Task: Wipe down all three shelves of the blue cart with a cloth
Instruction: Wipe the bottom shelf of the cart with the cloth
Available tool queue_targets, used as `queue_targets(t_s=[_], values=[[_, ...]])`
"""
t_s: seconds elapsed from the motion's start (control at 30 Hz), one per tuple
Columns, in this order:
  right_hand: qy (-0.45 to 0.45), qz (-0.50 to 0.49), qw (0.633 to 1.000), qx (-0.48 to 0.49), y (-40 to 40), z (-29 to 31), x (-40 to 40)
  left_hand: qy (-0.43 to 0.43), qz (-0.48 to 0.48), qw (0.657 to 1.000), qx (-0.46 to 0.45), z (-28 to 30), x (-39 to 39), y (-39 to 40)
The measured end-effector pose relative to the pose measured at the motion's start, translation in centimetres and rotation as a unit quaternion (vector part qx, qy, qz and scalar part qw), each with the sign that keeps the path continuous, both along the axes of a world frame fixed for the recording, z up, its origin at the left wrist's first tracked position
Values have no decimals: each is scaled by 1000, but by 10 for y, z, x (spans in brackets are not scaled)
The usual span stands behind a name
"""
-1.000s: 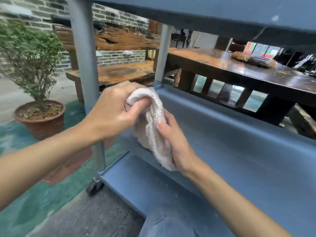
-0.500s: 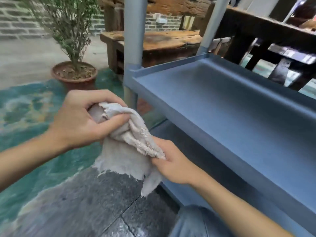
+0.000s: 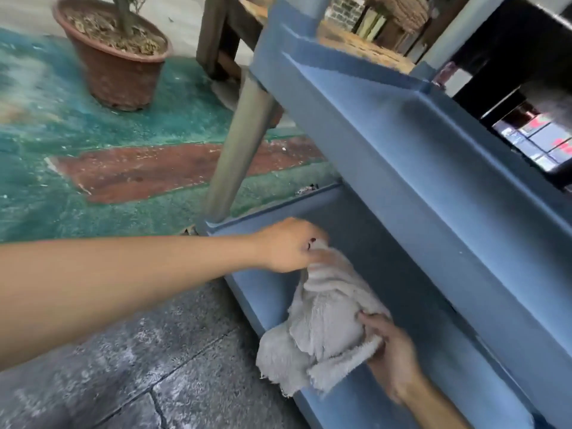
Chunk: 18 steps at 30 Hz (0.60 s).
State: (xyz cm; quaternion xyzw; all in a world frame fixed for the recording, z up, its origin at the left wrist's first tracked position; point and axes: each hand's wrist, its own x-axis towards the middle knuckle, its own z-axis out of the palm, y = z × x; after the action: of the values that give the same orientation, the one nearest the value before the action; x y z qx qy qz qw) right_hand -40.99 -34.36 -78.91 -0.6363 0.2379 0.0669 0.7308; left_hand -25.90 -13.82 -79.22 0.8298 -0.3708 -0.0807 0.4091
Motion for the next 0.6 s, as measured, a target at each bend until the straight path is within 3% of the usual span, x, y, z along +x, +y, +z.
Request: queue_targets(t_s=[0.13,0.23,0.5,0.6], values=[[-28,-68,990,-118,-24,-14,20,-18,5,1000,-24,-26,19,-40],[-42,-109,987,-109,-40,-22,30,-57,12,998,9,-40,27,-64],[-70,-25,987,-141,-31,-39,34,-55,64,996,37,-76,24,-71],[-59,-54,979,-186,-30,-38,35,-40,80,996,32,-72,31,-77]])
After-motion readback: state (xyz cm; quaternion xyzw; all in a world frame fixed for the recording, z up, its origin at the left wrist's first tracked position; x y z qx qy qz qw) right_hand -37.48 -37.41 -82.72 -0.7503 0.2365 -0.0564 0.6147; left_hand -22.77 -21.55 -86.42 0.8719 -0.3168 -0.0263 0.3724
